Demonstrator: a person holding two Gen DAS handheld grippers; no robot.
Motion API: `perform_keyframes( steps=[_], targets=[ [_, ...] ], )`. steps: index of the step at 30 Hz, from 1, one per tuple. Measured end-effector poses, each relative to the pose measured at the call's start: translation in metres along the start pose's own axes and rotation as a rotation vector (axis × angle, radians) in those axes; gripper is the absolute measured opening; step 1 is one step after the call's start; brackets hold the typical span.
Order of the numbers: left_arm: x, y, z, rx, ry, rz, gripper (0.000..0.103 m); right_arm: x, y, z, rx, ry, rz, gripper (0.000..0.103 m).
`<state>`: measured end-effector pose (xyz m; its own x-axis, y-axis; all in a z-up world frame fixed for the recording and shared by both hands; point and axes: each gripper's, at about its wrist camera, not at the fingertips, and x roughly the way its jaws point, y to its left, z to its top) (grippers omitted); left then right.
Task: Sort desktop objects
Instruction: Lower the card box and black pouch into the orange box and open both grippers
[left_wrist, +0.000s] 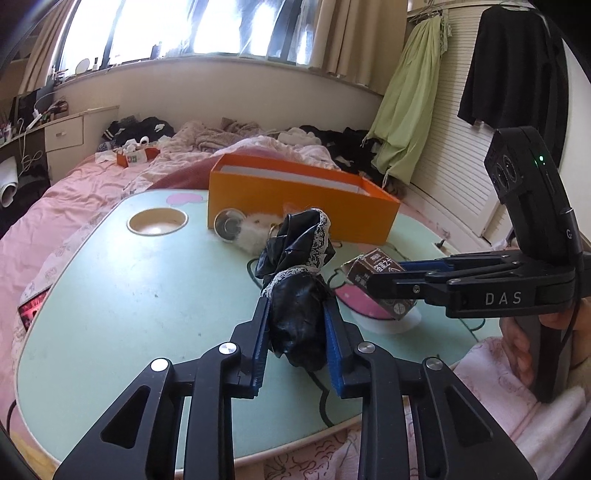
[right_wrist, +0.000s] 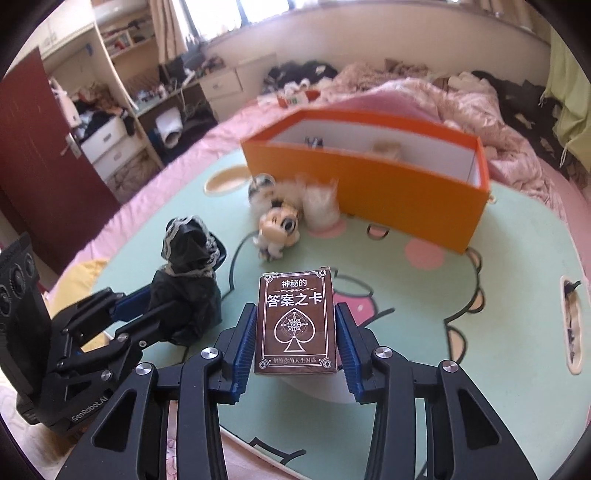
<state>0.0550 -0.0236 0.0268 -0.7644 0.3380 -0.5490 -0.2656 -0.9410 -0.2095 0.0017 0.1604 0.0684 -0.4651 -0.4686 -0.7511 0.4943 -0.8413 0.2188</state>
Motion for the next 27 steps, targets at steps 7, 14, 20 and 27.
perform_keyframes(
  steps=[7,14,20,27],
  targets=[
    [-0.007,0.0,0.037,0.003,-0.065,-0.016,0.028,-0.017,-0.017,0.02,0.051,-0.073,0.01,0.04],
    [0.021,-0.001,0.108,-0.023,-0.073,-0.053,0.028,-0.02,-0.043,0.075,0.074,-0.159,-0.054,0.041],
    [0.079,0.0,0.156,-0.039,-0.003,-0.03,0.029,0.013,-0.069,0.104,0.123,-0.156,-0.118,0.041],
    [0.131,0.018,0.151,-0.142,0.162,-0.035,0.061,0.027,-0.084,0.109,0.178,-0.171,-0.111,0.056]
  ],
)
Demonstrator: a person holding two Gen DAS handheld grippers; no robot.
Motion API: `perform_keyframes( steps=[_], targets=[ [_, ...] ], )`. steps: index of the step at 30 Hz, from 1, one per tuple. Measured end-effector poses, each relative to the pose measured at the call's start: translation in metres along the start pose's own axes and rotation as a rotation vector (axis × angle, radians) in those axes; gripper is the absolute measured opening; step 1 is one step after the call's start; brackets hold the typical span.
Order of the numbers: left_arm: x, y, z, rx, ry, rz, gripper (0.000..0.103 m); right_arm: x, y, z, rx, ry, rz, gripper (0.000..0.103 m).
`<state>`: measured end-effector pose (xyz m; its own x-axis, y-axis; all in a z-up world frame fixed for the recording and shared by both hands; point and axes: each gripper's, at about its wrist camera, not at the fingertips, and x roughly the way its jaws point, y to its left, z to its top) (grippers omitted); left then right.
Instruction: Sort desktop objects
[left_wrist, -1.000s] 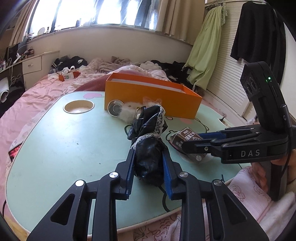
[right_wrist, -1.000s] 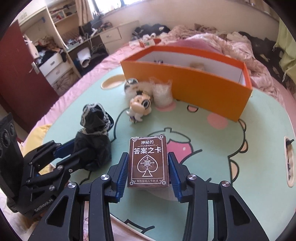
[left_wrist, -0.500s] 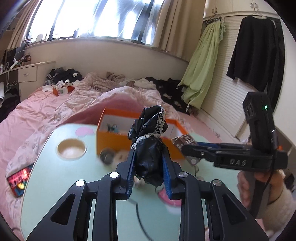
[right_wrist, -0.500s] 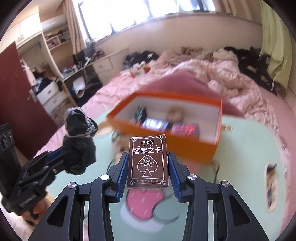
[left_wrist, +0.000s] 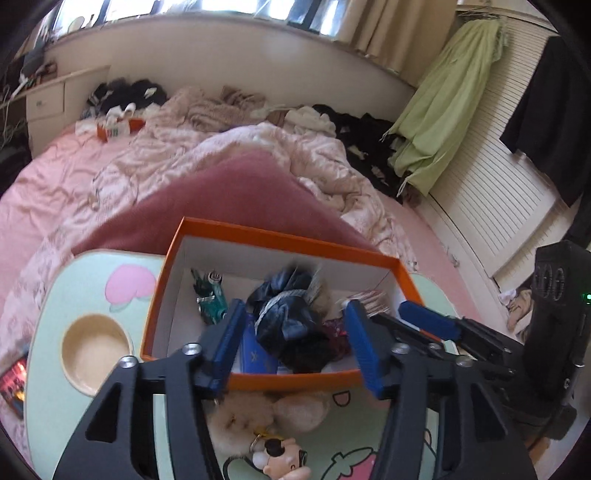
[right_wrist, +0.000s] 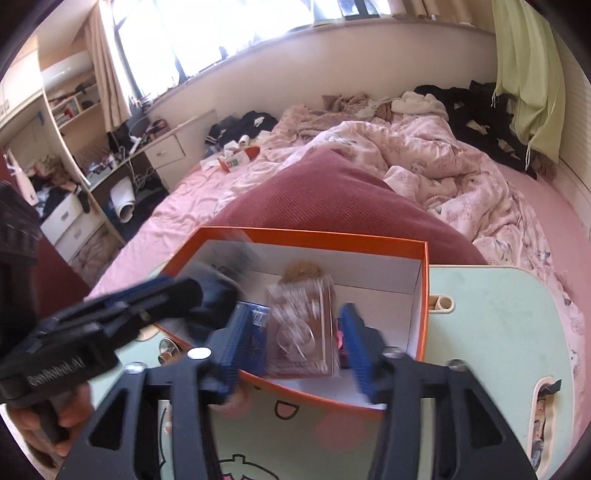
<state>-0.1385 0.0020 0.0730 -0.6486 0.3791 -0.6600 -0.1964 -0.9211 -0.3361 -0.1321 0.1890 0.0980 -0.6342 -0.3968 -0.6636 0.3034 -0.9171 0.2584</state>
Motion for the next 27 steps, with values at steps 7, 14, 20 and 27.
perform_keyframes(
  steps=[7,14,20,27],
  targets=[
    [-0.049,-0.004,-0.022,0.042,-0.117,0.012,0.081,-0.023,0.004,-0.015,-0.003,-0.022,0.038,0.065],
    [-0.078,-0.008,-0.08,0.046,-0.043,0.081,0.081,-0.047,0.025,-0.061,-0.059,0.062,0.068,0.065],
    [-0.076,-0.009,-0.128,0.061,0.014,0.199,0.081,-0.049,0.038,-0.106,-0.118,0.141,0.014,0.065],
    [-0.065,-0.002,-0.148,0.047,0.03,0.269,0.082,-0.035,0.029,-0.121,-0.096,0.203,-0.036,0.066]
  ],
)
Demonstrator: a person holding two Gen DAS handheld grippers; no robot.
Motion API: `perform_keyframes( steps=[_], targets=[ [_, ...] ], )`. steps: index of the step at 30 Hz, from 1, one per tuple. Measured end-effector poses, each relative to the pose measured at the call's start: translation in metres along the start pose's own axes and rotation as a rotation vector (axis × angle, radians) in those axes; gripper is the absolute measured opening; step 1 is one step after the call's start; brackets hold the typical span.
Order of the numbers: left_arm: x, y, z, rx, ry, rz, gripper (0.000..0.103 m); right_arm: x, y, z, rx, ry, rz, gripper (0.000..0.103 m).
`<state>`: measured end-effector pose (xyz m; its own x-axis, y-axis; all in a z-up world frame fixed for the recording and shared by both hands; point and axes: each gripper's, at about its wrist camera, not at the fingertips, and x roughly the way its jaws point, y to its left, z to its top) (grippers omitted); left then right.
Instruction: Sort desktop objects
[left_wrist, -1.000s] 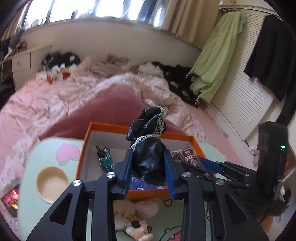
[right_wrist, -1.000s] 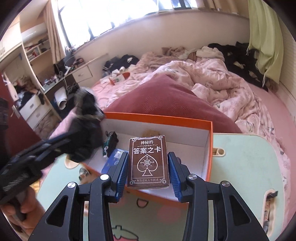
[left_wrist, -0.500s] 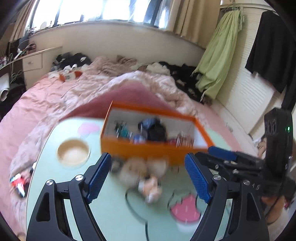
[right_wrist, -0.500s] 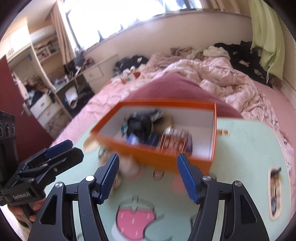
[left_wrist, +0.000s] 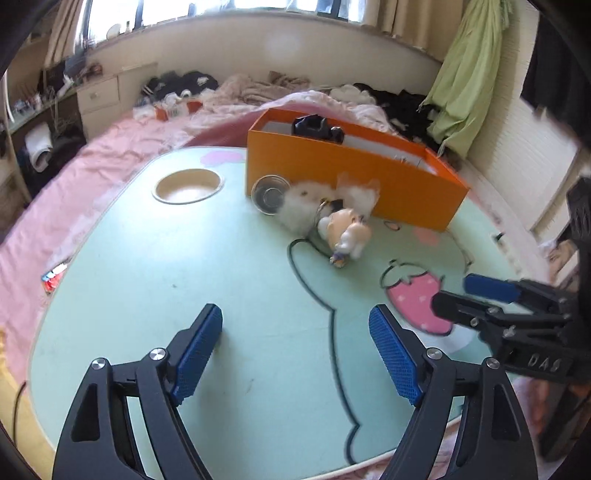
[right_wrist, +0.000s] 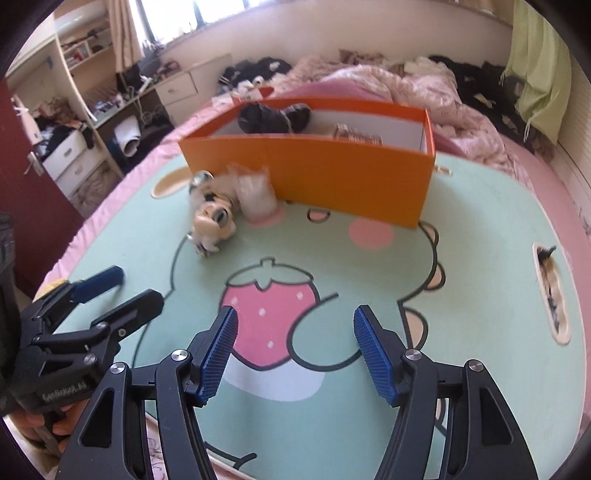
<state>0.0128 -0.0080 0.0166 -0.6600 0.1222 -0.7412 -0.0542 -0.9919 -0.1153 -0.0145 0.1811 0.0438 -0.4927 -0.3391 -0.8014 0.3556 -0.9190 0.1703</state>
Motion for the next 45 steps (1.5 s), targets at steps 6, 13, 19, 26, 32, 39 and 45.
perform_keyframes(
  steps=[6,13,19,26,32,39,45],
  targets=[
    [0.007,-0.019,-0.013,0.121,-0.014,0.064,0.103,0.005,0.004,-0.001,-0.025,0.016,-0.054,0.088],
    [0.007,-0.016,-0.017,0.138,-0.057,0.034,0.103,0.013,0.009,-0.002,-0.078,0.047,-0.099,0.102],
    [0.006,-0.02,-0.015,0.14,-0.065,0.032,0.103,0.015,0.005,-0.001,-0.075,0.051,-0.103,0.103],
    [0.005,-0.02,-0.015,0.14,-0.067,0.031,0.103,0.014,0.006,-0.001,-0.076,0.051,-0.102,0.103],
    [0.005,-0.02,-0.015,0.14,-0.068,0.031,0.103,0.014,0.006,-0.001,-0.075,0.051,-0.102,0.103],
    [0.005,-0.021,-0.015,0.141,-0.068,0.03,0.103,0.014,0.006,-0.002,-0.076,0.051,-0.102,0.103],
    [0.005,-0.02,-0.015,0.14,-0.069,0.029,0.103,0.014,0.006,-0.002,-0.076,0.051,-0.102,0.103]
  ],
)
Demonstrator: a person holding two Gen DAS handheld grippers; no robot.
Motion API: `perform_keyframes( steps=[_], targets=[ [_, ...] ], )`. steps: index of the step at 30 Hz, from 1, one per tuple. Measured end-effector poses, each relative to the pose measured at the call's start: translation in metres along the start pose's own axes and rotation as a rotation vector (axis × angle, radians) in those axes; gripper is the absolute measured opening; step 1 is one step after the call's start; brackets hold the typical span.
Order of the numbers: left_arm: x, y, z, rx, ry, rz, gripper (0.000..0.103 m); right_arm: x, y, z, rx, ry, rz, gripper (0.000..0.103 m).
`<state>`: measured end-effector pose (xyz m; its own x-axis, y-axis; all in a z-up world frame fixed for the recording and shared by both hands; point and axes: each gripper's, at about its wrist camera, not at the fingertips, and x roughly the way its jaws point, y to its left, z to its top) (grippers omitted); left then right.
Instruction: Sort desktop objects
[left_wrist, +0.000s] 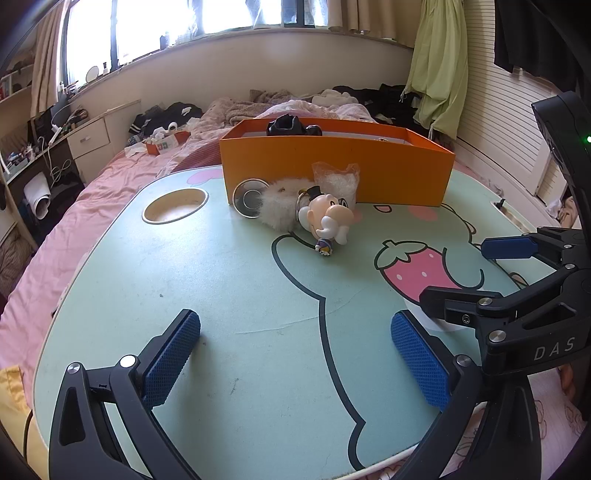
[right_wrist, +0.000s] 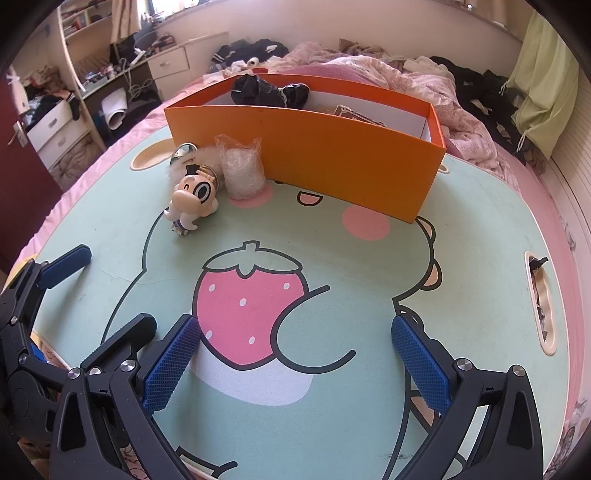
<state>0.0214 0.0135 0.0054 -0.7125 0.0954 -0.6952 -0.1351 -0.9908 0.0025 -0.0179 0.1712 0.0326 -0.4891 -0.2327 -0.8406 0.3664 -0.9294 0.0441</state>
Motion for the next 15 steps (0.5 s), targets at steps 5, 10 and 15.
perform_keyframes(
  steps=[5,10,15],
  targets=[
    [-0.006,0.002,0.001,-0.016,-0.018,0.003,0.103,0.0,0.0,0.0,0.007,-0.003,0.008,0.103],
    [-0.006,-0.009,0.019,0.031,0.0,-0.056,0.092,-0.006,-0.014,0.001,0.079,-0.031,0.056,0.103],
    [0.001,-0.019,0.043,0.041,0.023,-0.13,0.091,-0.018,-0.049,-0.004,0.264,-0.108,0.126,0.102]
  ],
)
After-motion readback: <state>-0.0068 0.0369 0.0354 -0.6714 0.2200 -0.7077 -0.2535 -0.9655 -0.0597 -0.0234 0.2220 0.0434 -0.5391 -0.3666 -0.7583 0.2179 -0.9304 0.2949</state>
